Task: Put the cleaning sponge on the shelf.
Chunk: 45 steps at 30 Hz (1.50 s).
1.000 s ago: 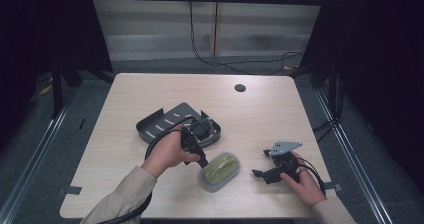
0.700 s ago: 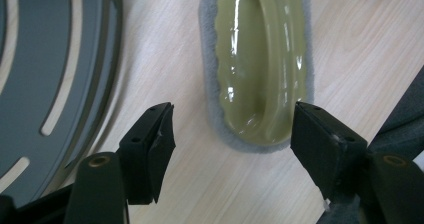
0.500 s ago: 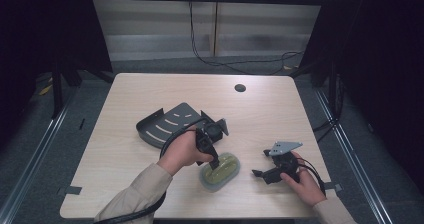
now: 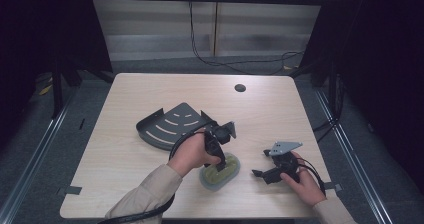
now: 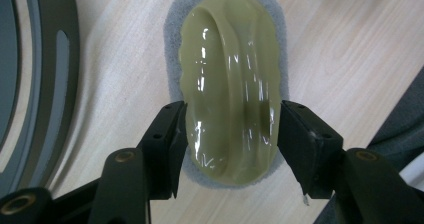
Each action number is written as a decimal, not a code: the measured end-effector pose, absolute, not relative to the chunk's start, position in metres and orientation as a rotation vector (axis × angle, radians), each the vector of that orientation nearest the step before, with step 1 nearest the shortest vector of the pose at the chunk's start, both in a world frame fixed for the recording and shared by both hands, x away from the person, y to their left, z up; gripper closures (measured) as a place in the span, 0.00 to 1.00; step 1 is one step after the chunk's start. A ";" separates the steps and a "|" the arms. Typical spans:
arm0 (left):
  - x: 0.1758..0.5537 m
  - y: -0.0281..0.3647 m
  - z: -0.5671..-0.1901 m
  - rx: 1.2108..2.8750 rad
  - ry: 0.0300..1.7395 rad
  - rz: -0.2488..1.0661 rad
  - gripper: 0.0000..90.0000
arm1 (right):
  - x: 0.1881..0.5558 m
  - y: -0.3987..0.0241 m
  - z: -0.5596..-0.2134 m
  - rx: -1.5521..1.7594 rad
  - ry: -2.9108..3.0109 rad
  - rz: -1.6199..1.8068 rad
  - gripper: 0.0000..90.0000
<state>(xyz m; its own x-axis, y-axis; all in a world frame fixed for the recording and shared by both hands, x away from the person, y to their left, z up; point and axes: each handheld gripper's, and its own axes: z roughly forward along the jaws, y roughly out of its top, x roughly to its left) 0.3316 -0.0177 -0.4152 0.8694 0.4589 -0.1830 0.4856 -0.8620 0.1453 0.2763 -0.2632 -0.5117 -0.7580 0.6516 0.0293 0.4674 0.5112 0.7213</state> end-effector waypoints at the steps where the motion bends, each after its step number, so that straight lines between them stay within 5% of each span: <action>1: 0.331 -0.018 -0.416 2.851 0.738 -0.213 0.52 | 0.276 -0.263 -0.512 0.948 2.509 1.086 0.12; 10: 0.330 -0.024 -0.423 2.880 0.709 -0.218 0.60 | 0.276 -0.263 -0.512 0.948 2.509 1.086 0.12; 16: 0.329 -0.027 -0.421 2.895 0.699 -0.201 0.78 | 0.276 -0.263 -0.512 0.948 2.509 1.086 0.12; 45: 0.344 0.015 -0.378 2.859 0.714 -0.164 0.79 | 0.276 -0.263 -0.512 0.951 2.509 1.086 0.12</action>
<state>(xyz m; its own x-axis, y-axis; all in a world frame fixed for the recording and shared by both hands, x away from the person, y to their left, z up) 0.3435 0.0149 -0.3779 0.8779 0.4539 -0.1525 0.4750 -0.8660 0.1565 0.2763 -0.2631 -0.5117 -0.7572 0.6525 0.0309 0.4691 0.5101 0.7209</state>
